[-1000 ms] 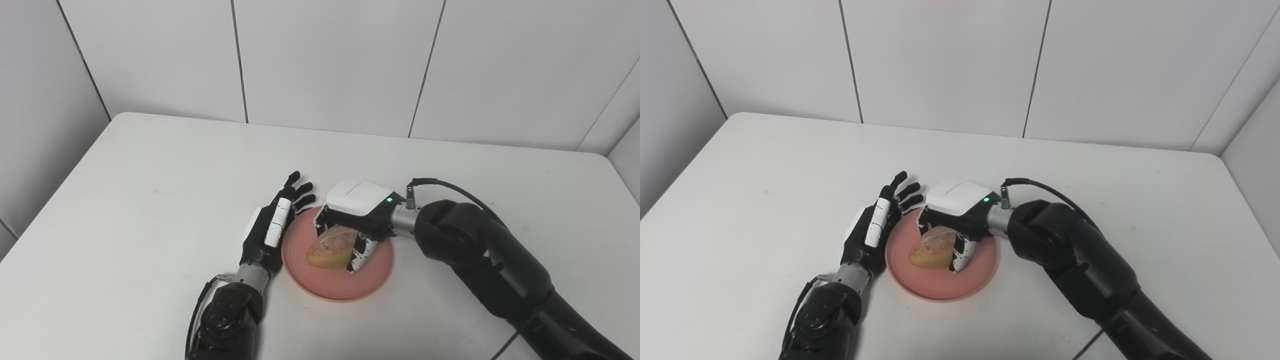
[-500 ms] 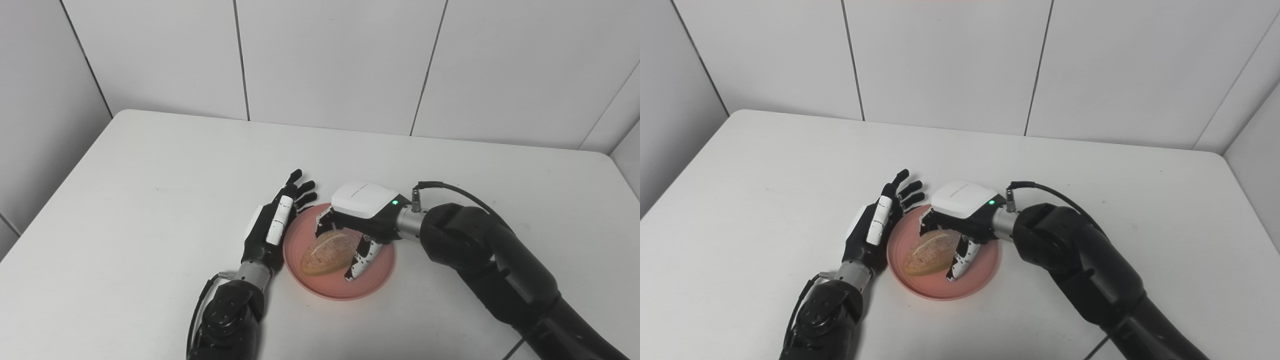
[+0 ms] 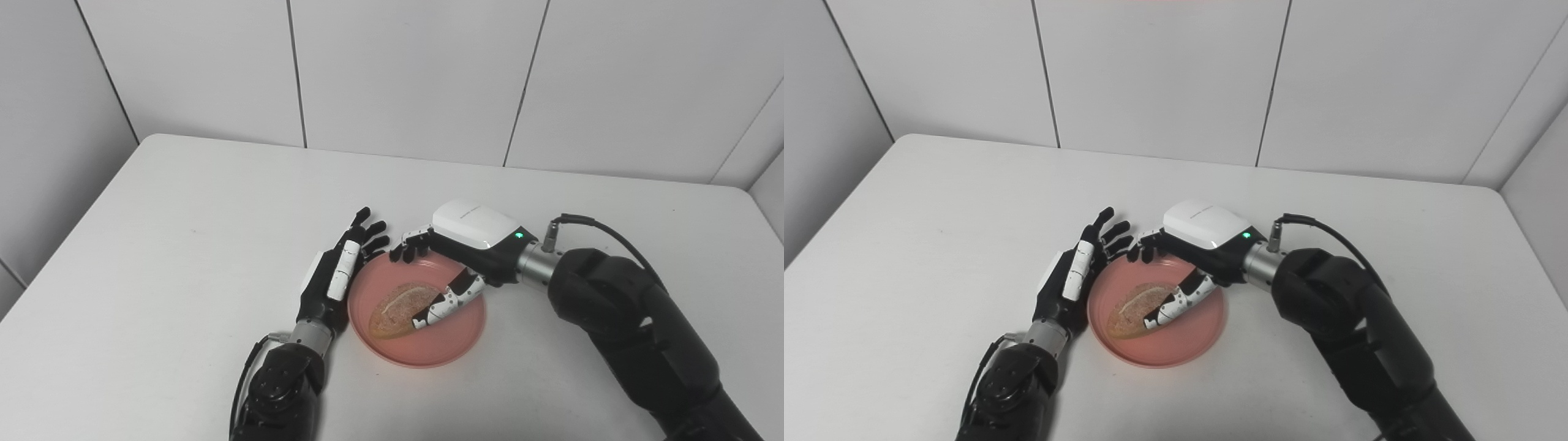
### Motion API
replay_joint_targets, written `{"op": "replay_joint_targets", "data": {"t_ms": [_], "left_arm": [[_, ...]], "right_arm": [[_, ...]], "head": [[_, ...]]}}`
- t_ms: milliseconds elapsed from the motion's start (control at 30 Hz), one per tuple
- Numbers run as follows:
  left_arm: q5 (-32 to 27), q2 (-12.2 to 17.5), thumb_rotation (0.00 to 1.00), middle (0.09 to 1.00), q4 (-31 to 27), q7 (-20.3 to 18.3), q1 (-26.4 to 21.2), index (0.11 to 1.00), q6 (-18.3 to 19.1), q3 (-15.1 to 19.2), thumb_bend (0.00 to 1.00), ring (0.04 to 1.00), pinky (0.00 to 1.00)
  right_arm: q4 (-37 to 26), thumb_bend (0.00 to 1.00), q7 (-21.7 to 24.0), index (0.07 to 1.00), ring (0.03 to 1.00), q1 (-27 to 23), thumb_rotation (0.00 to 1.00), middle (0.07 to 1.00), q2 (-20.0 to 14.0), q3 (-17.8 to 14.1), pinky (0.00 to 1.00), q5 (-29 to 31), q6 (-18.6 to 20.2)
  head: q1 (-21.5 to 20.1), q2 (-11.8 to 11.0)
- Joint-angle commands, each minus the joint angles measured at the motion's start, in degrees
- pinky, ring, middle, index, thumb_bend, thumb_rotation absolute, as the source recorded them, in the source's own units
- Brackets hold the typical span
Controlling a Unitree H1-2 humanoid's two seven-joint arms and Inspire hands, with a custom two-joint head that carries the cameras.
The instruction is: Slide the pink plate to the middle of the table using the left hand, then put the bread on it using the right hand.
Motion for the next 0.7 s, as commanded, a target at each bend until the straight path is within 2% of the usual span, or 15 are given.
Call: {"op": "replay_joint_targets", "data": {"t_ms": [0, 67, 100, 167, 267, 367, 400, 500, 567, 667], "left_arm": [[1.2, -0.1, 0.92, 0.902, 0.0, 0.5, 0.1, 0.956, -1.2, -0.3, 0.90, 0.880, 0.90], [1.2, 0.0, 0.92, 0.906, 0.1, 0.3, 0.3, 0.960, -1.6, -0.2, 0.91, 0.891, 0.93], [1.5, 0.0, 0.92, 0.906, 0.2, 0.3, 0.4, 0.960, -1.8, -0.2, 0.91, 0.892, 0.93], [2.4, 0.0, 0.92, 0.901, 0.4, 0.7, 0.4, 0.953, -2.2, -0.4, 0.91, 0.891, 0.93], [3.6, -0.1, 0.94, 0.901, 0.5, 1.3, 0.6, 0.953, -3.3, -0.6, 0.89, 0.895, 0.95], [5.4, 0.0, 0.96, 0.924, 0.0, 1.8, 1.3, 0.963, -5.0, -1.0, 0.85, 0.928, 1.00], [6.7, 0.1, 0.97, 0.943, -0.7, 2.2, 2.0, 0.969, -5.9, -1.5, 0.86, 0.962, 1.00], [9.9, 0.2, 0.98, 0.978, -3.0, 3.2, 3.9, 0.980, -7.5, -2.6, 0.86, 0.993, 1.00], [11.1, 0.1, 0.98, 0.995, -4.0, 3.8, 4.9, 0.986, -8.3, -2.9, 0.86, 0.999, 1.00], [11.8, -0.2, 1.00, 1.000, -5.0, 4.3, 6.0, 0.999, -9.5, -3.2, 0.85, 1.000, 1.00]], "right_arm": [[-2.2, 1.00, -4.9, 0.821, 0.683, 0.5, 0.76, 0.730, 0.6, -2.7, 0.61, 1.9, -0.4], [-2.8, 0.95, -8.3, 0.845, 0.714, 2.6, 0.84, 0.769, 1.9, -4.3, 0.62, 1.8, -0.2], [-2.9, 0.94, -9.9, 0.846, 0.717, 3.5, 0.85, 0.772, 2.6, -5.0, 0.62, 1.7, -0.1], [-2.4, 0.87, -13.5, 0.850, 0.732, 5.3, 0.89, 0.785, 4.0, -6.3, 0.63, 2.0, -0.7], [-0.1, 0.78, -20.6, 0.860, 0.739, 8.4, 0.95, 0.804, 7.7, -8.9, 0.61, 3.9, -1.6], [2.6, 0.77, -27.2, 0.953, 0.793, 10.9, 1.00, 0.858, 12.4, -11.2, 0.69, 6.8, -2.7], [3.3, 0.76, -29.6, 0.978, 0.818, 12.5, 1.00, 0.878, 15.2, -12.3, 0.75, 8.9, -2.4], [5.6, 0.72, -34.1, 0.997, 0.866, 15.9, 1.00, 0.916, 21.8, -14.9, 0.84, 15.8, -2.0], [7.7, 0.71, -36.5, 1.000, 0.896, 17.0, 1.00, 0.939, 24.4, -15.9, 0.87, 18.1, -2.6], [10.5, 0.74, -40.6, 1.000, 0.932, 18.0, 1.00, 0.965, 27.5, -17.7, 0.90, 19.9, -2.7]], "head": [[0.1, -0.1], [0.2, -0.4], [0.1, -0.5], [-0.3, -0.9], [-1.7, -1.5], [-3.3, -1.7], [-4.3, -1.7], [-5.5, -1.6], [-6.5, -1.5], [-8.8, -1.2]]}}
